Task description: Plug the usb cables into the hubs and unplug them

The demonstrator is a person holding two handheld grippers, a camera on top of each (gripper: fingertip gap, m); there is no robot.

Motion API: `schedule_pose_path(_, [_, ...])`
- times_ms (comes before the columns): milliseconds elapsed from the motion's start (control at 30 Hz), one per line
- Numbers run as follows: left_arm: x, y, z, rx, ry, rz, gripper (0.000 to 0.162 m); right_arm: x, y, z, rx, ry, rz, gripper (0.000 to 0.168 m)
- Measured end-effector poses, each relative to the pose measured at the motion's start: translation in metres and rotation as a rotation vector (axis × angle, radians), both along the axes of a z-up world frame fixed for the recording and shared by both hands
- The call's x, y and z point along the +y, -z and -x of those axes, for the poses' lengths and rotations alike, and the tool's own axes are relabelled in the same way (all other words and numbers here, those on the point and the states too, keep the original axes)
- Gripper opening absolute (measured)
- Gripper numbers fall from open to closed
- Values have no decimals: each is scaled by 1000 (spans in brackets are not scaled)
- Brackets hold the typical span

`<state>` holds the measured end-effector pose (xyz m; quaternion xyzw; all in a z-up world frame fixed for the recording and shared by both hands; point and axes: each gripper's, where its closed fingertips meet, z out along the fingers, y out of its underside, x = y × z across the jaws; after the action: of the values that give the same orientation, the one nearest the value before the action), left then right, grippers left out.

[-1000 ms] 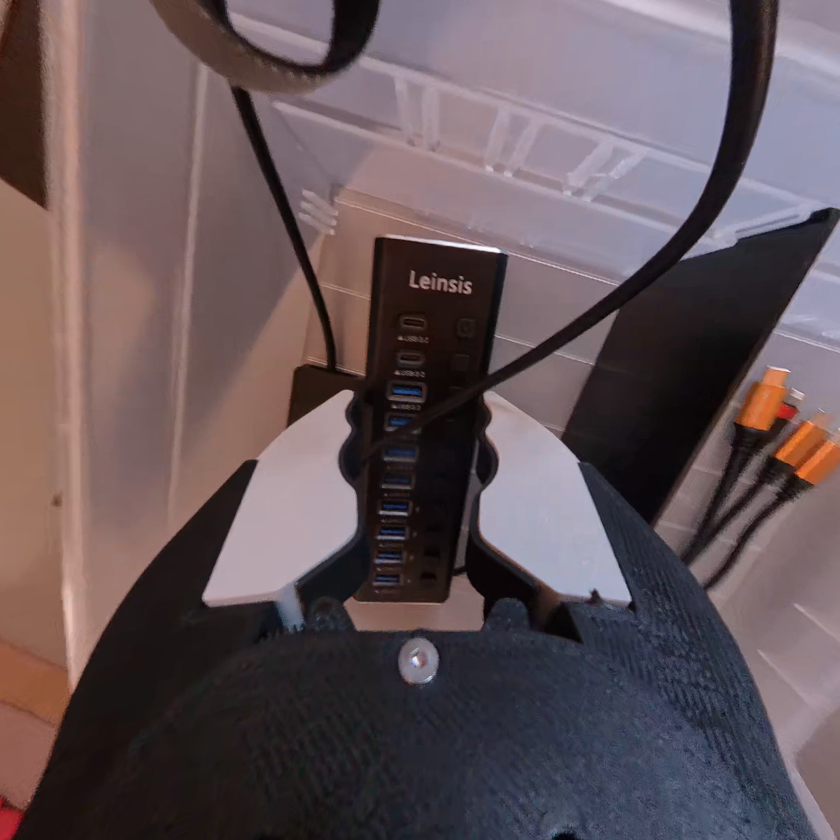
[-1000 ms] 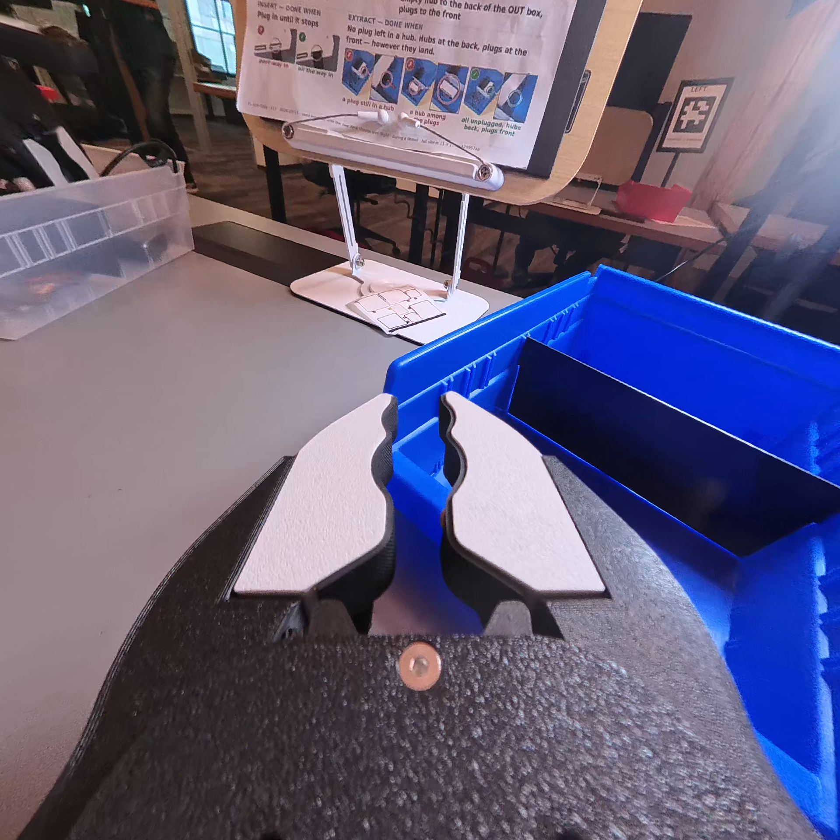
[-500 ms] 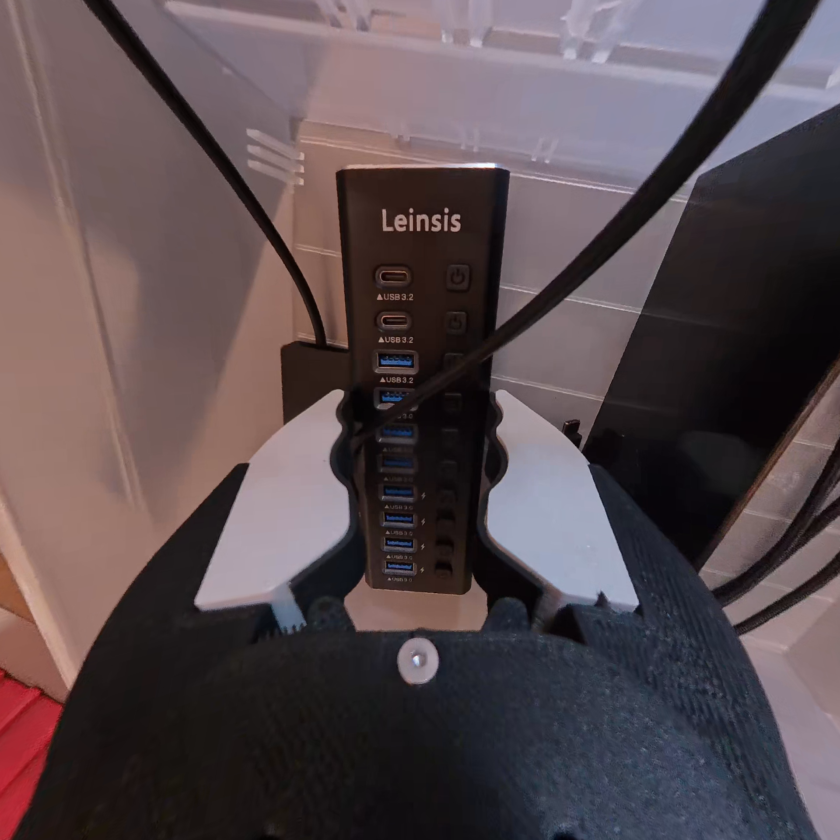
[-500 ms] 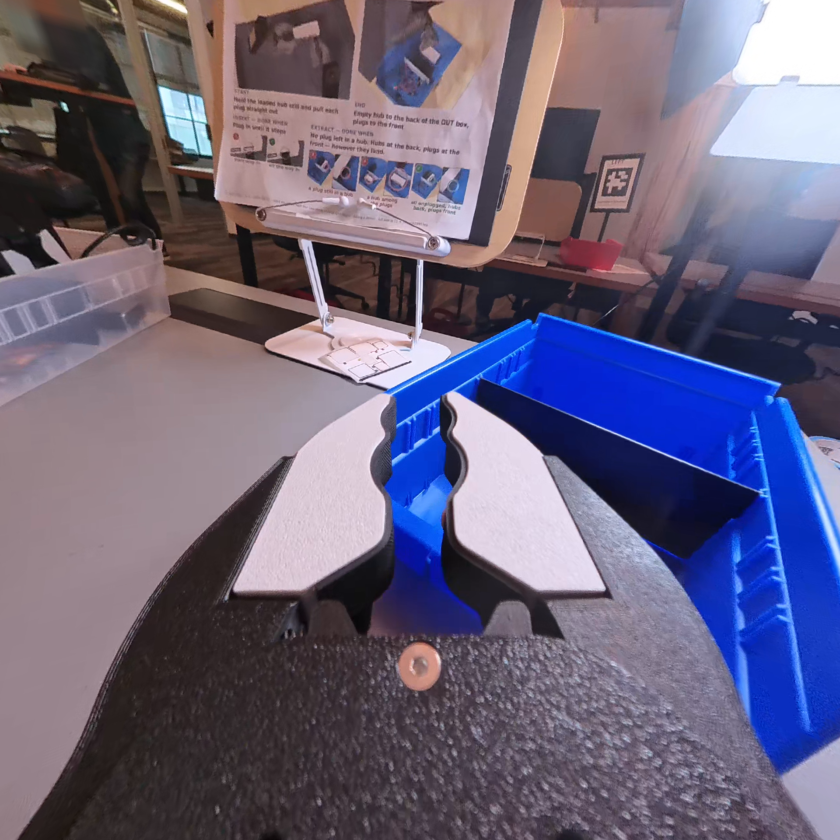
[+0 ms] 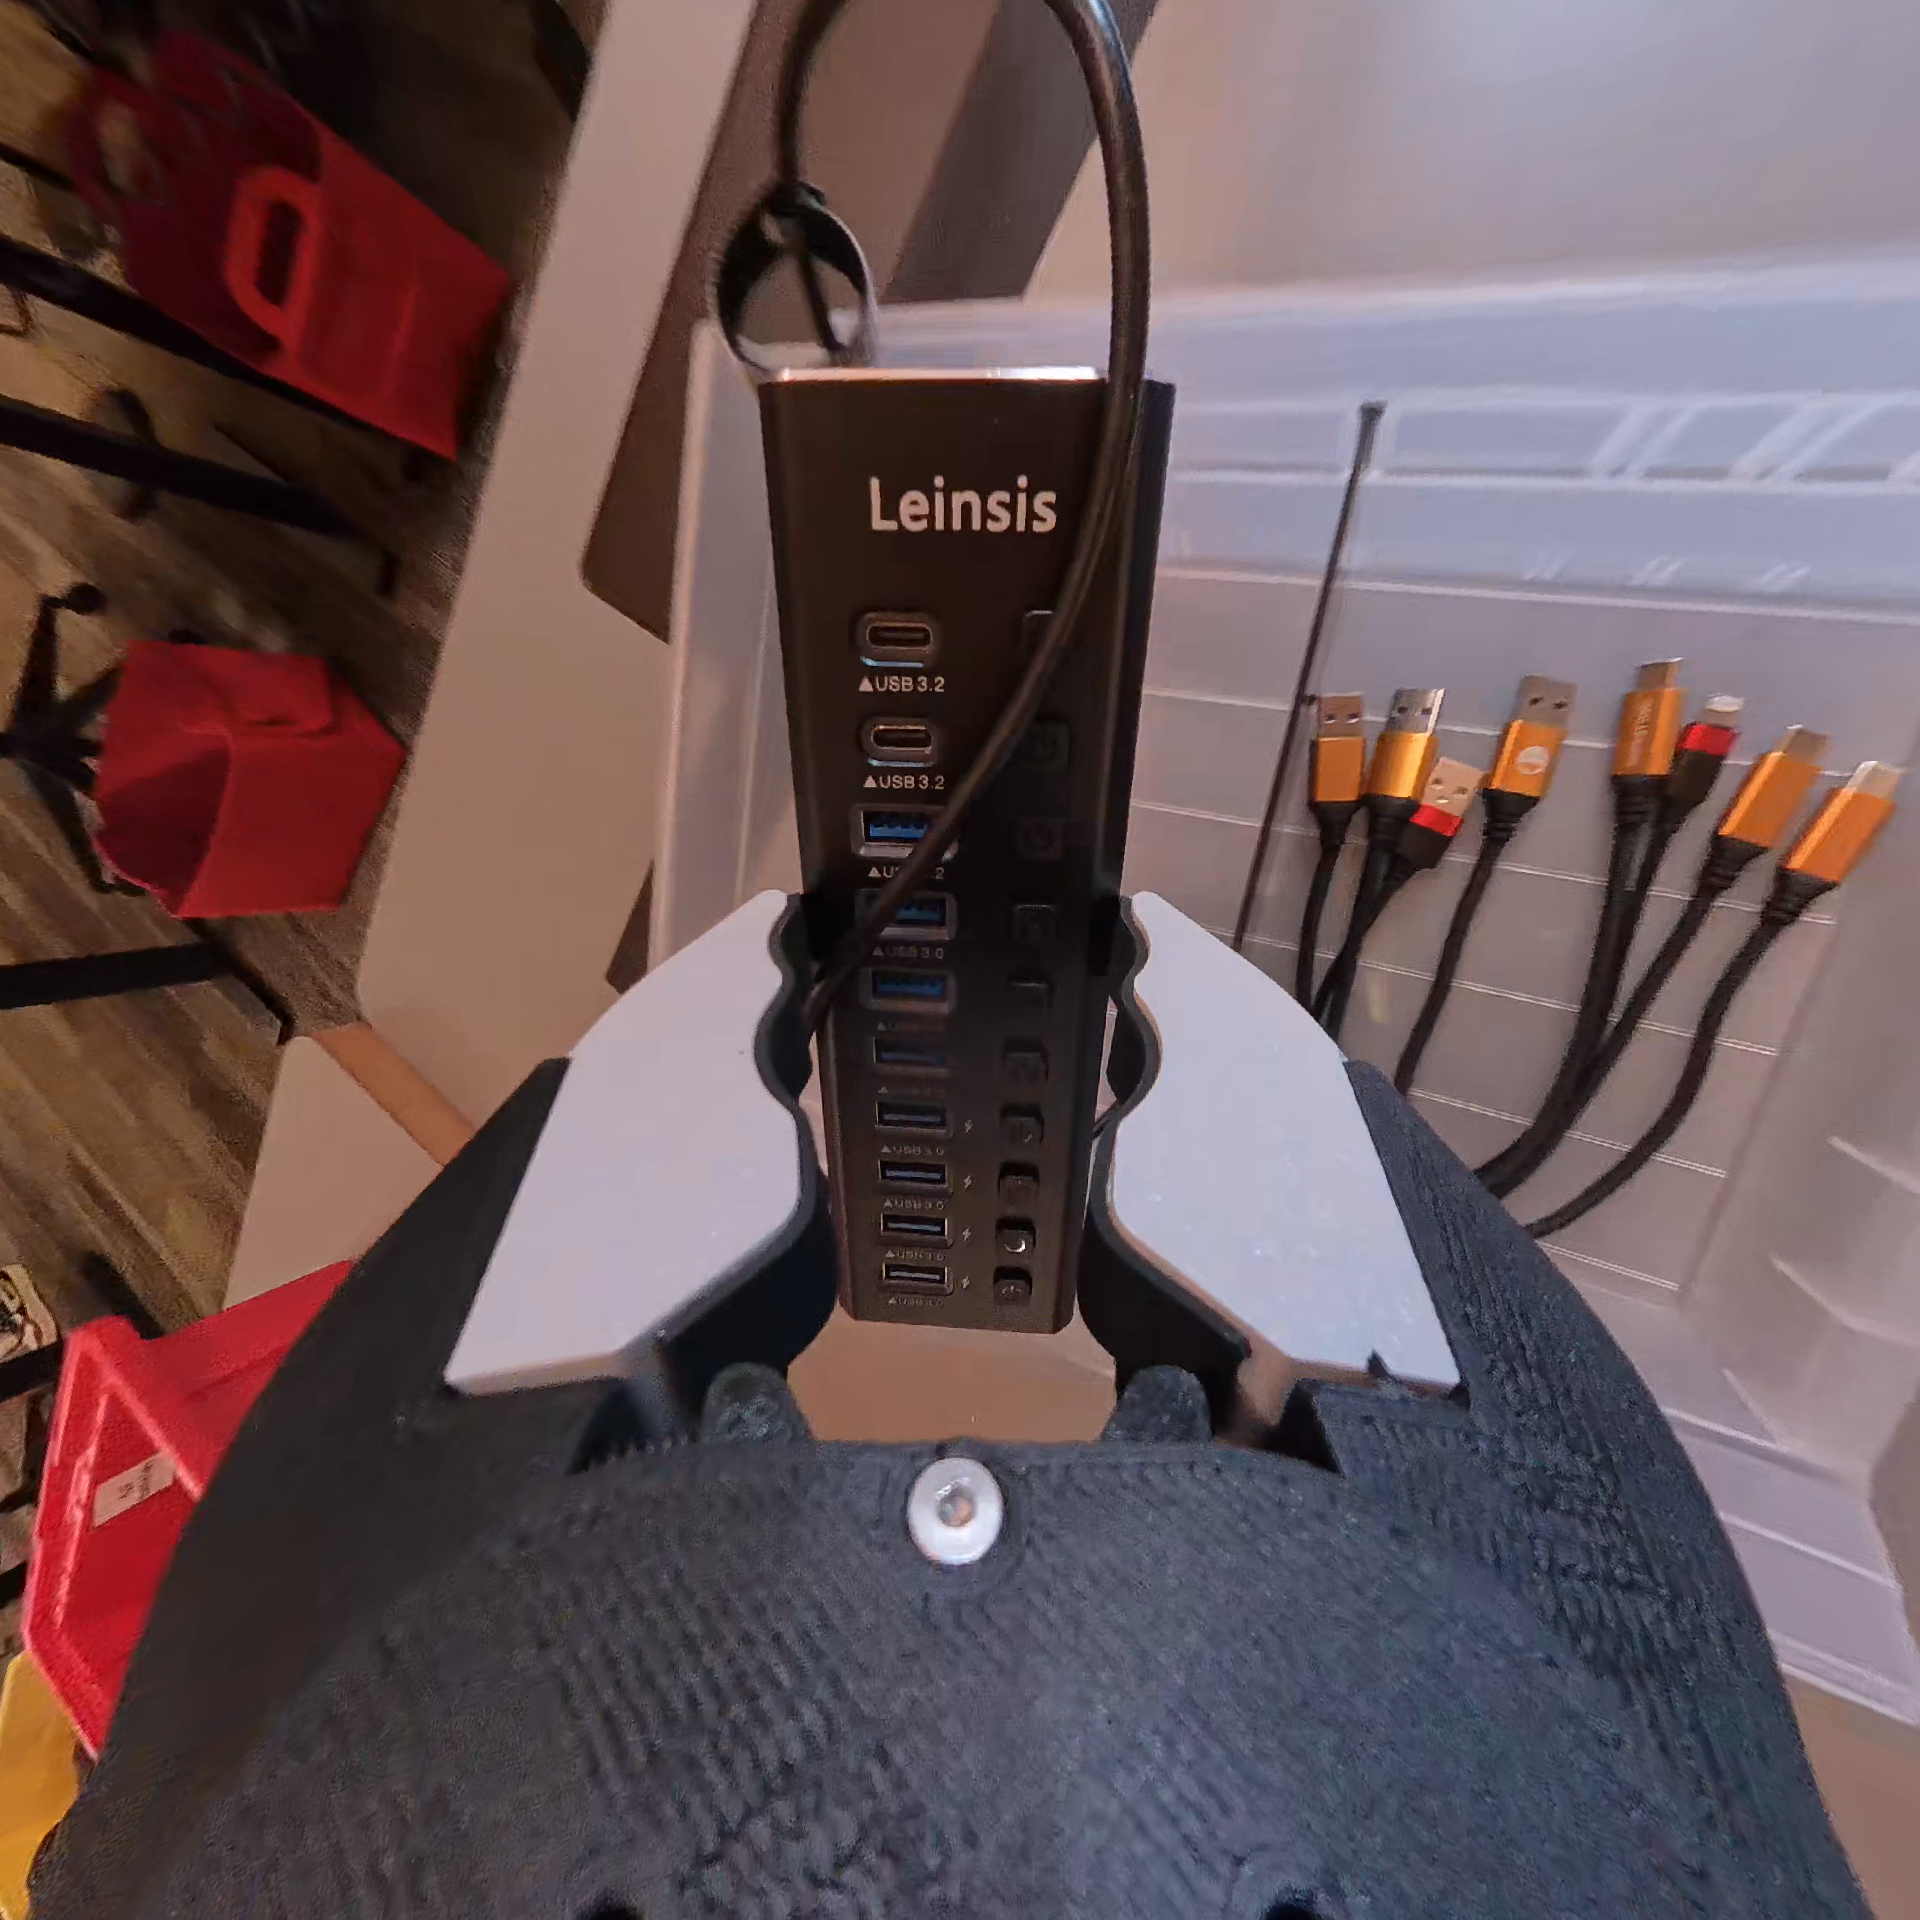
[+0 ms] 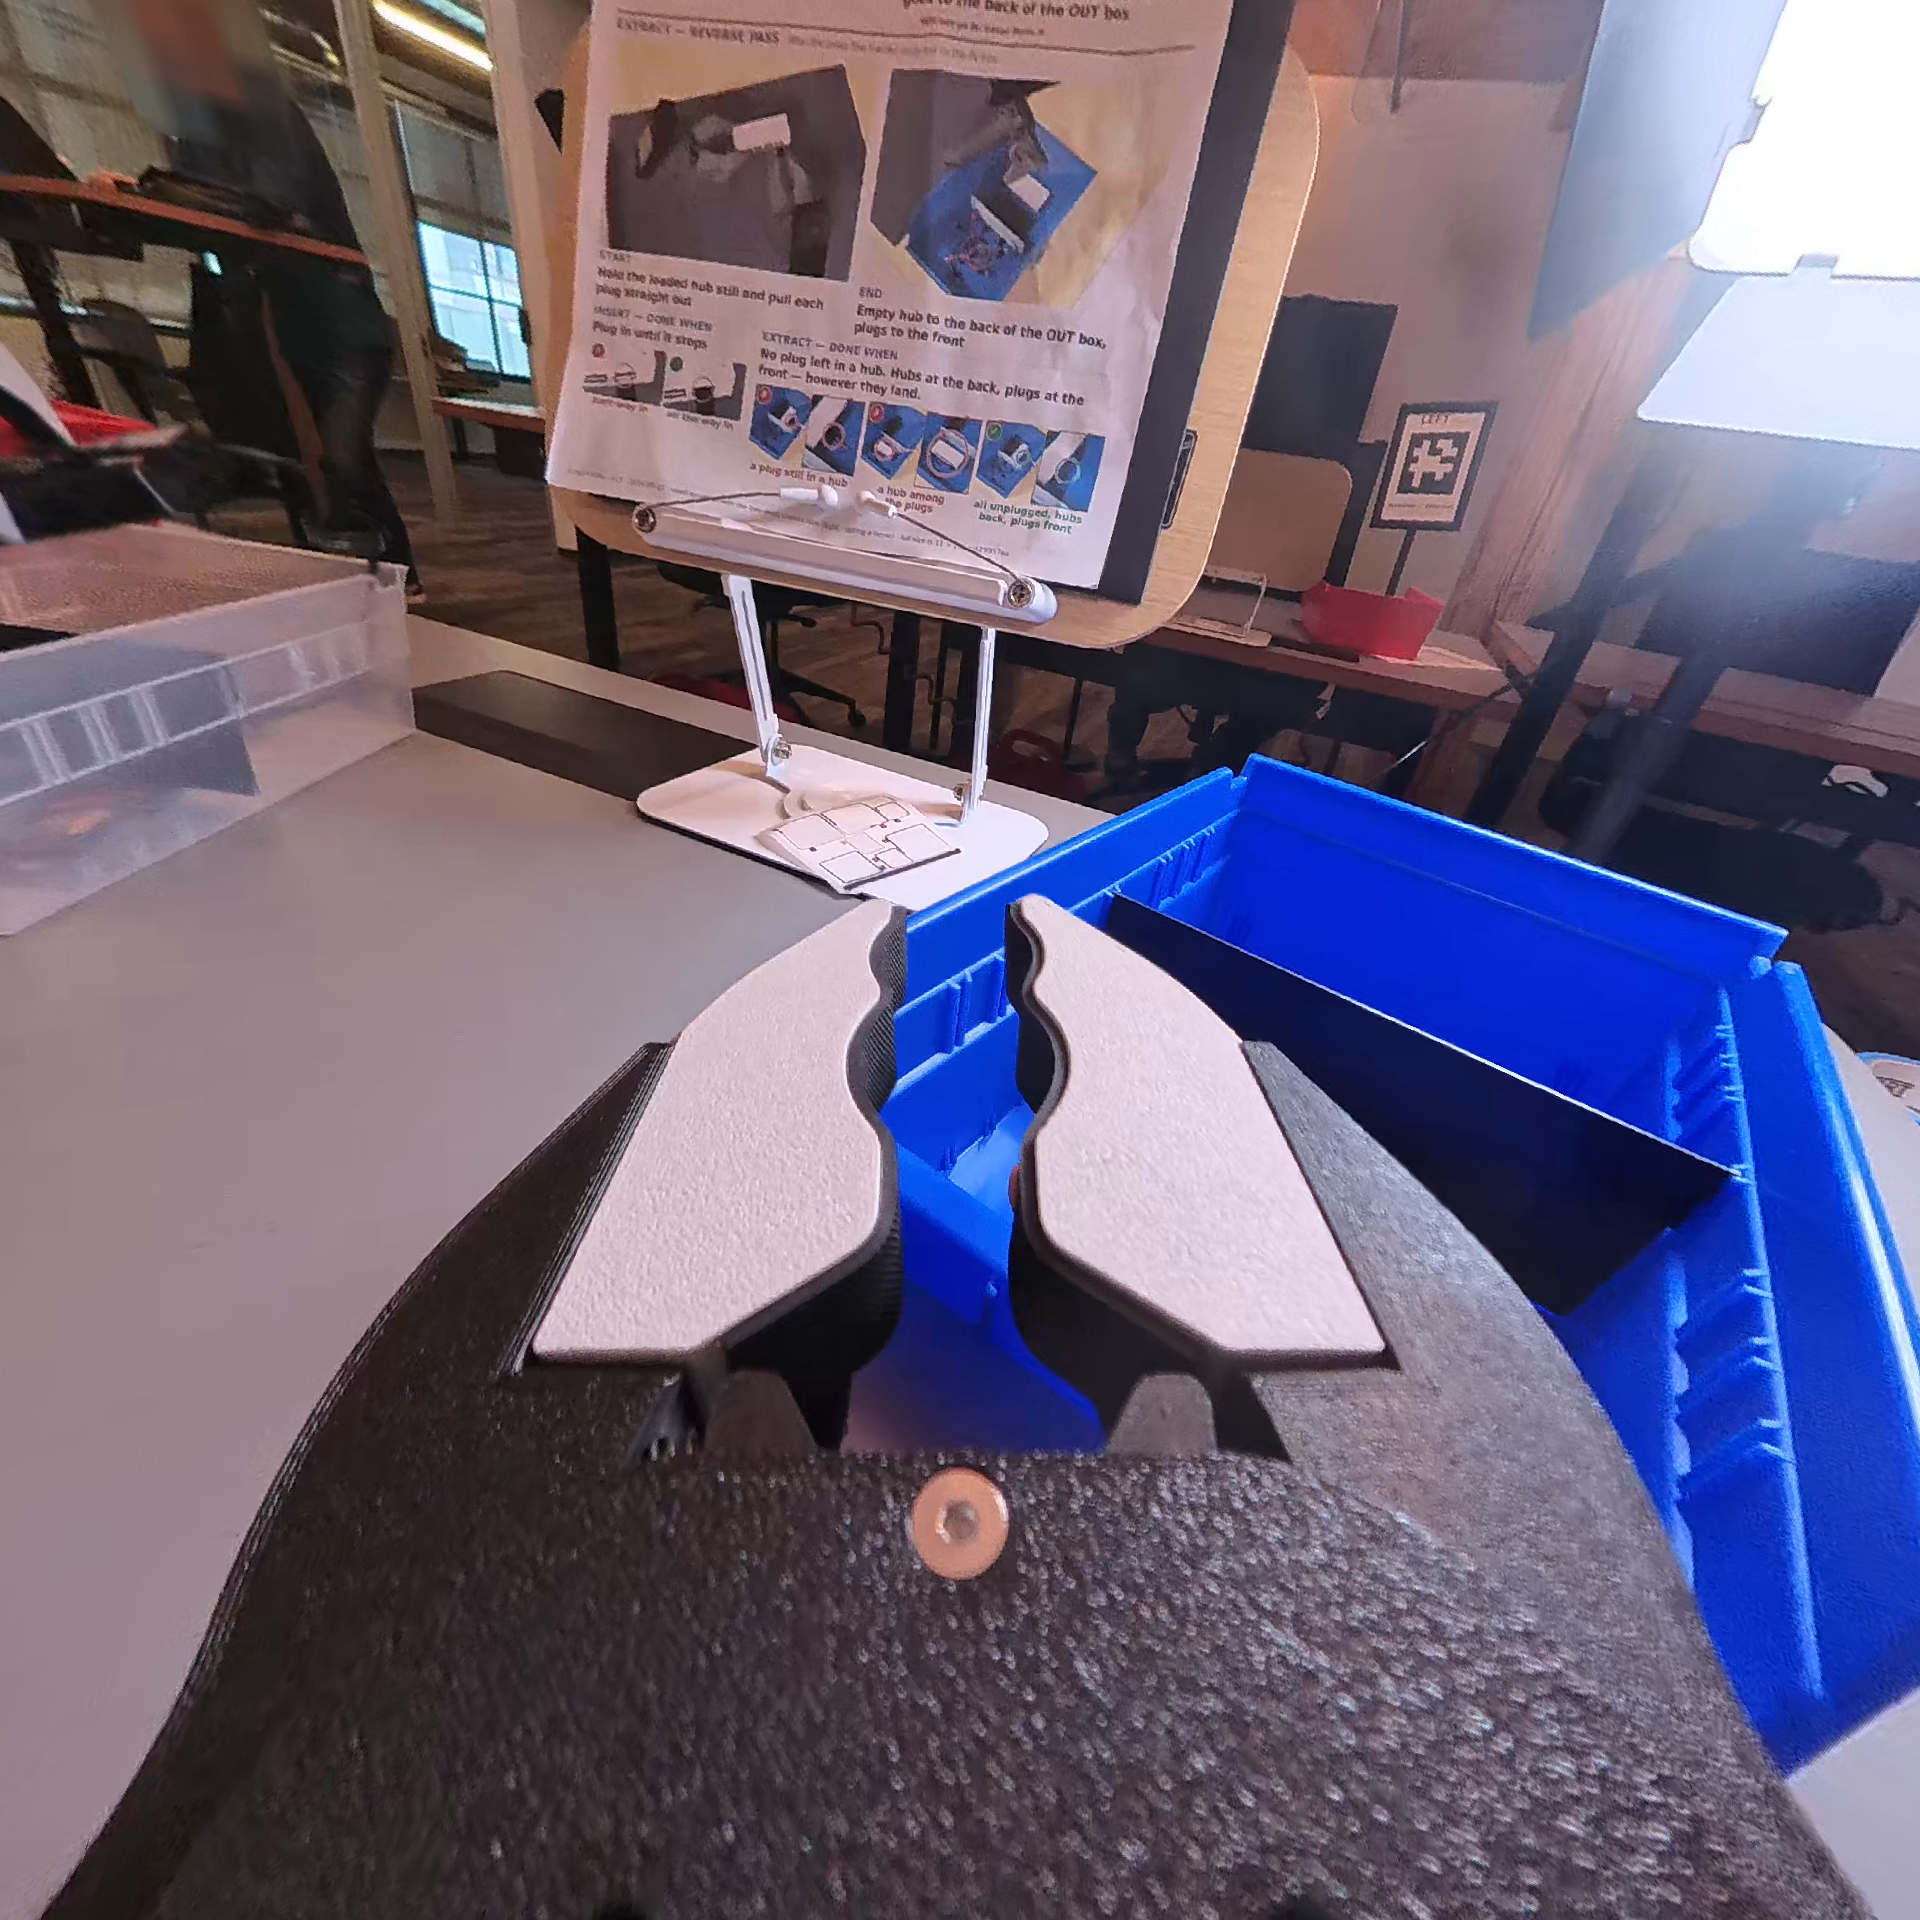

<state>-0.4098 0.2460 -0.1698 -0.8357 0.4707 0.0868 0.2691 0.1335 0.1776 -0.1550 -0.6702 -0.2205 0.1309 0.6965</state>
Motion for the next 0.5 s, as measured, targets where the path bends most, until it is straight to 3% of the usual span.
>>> schedule_pose_path(33, [-5, -10, -3, -26, 4, -21, 57, -1, 0, 1, -1, -6, 1, 19])
schedule_pose_path(167, [-28, -32, -26, -273, 34, -7, 57, -2, 4, 9, -11, -40, 17, 19])
schedule_pose_path(333, [-46, -23, -53, -620, 83, 88, 57, -9, 8, 23, -37, -94, 29, 19])
schedule_pose_path(500, [-61, -9, -84, -730, 180, 150, 57, -34, 25, 89, -100, -339, 117, 23])
